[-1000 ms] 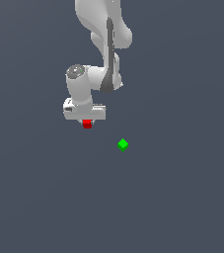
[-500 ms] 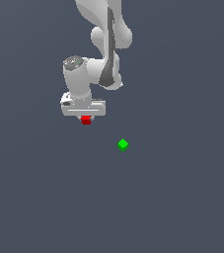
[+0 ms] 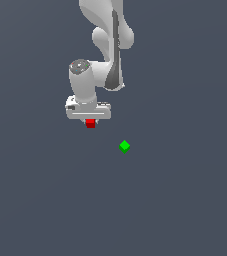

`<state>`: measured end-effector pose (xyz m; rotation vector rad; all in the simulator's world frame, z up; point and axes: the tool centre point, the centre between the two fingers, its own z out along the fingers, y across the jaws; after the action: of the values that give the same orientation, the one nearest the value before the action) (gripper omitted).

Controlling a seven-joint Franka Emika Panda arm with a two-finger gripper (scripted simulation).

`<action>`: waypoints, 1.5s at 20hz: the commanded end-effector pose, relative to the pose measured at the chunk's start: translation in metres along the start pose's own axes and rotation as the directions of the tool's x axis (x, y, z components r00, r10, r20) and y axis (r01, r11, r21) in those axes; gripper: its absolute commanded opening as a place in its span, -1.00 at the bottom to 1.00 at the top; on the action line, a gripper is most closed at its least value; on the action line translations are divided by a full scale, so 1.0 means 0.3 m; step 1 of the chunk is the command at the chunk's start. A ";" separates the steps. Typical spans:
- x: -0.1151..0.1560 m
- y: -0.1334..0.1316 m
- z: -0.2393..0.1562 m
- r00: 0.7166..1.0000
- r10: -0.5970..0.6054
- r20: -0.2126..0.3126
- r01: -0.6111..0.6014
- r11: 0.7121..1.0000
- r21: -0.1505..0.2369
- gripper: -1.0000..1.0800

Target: Stack the red cube on top of the green cube.

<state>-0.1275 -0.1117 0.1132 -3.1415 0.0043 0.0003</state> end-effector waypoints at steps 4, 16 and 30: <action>0.053 -0.112 0.032 1.000 -0.001 -0.001 0.001 1.000 0.001 -1.00; 0.227 -0.455 0.138 1.000 -0.001 0.000 0.001 1.000 0.001 -1.00; 0.296 -0.571 0.173 1.000 -0.001 0.000 0.001 1.000 0.000 0.92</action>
<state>-0.0389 0.0592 0.0612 -3.1414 0.0010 0.0007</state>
